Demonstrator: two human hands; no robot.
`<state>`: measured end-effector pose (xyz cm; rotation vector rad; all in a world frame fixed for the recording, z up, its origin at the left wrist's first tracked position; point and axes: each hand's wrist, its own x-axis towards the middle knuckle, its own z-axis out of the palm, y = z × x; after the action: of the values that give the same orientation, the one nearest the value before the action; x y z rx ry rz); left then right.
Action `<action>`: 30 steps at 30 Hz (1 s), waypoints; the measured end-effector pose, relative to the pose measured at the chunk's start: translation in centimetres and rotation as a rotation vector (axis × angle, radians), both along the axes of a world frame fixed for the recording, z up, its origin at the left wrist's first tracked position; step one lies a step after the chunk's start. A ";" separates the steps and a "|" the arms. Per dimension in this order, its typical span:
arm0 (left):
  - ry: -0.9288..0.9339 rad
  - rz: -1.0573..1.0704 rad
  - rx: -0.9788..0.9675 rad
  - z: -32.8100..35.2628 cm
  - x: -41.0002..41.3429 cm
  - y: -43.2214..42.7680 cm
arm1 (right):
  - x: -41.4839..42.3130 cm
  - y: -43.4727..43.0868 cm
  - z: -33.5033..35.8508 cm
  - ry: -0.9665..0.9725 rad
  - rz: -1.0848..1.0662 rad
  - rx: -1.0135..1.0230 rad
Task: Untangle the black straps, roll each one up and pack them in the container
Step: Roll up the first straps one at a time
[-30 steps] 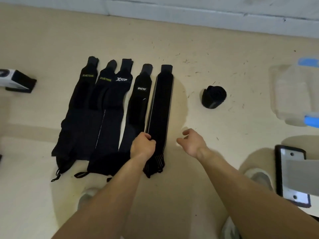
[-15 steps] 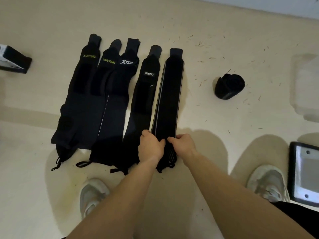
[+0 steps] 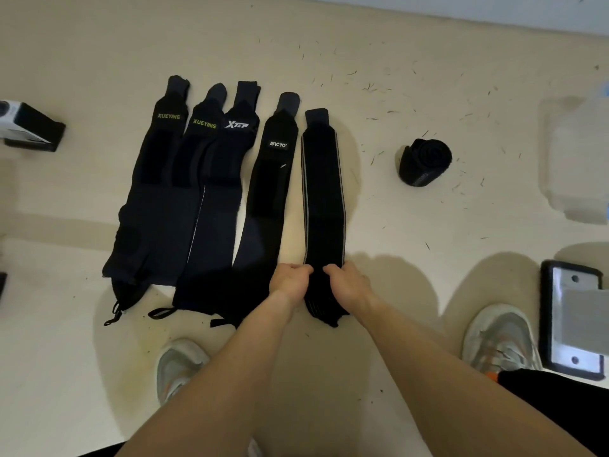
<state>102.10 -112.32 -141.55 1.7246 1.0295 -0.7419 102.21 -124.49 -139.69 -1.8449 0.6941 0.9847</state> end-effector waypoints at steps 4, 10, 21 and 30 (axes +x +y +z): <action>-0.056 -0.022 -0.083 2.2 0.2 0.0 | 0.5 -1.1 1.1 -0.047 -0.078 0.122; -0.214 0.005 -0.298 7.4 1.6 0.4 | 2.1 -3.3 5.3 -0.079 -0.296 0.289; -0.338 -0.160 -0.393 20.0 3.4 0.9 | 5.3 -3.6 15.6 -0.252 -0.357 0.347; -0.514 -0.134 -0.505 31.9 4.5 0.3 | 6.7 -5.0 27.8 -0.495 -0.140 0.292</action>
<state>106.55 -111.99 -109.63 1.4331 0.3371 -0.5371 108.90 -129.53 -111.87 -1.6611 0.3488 0.4758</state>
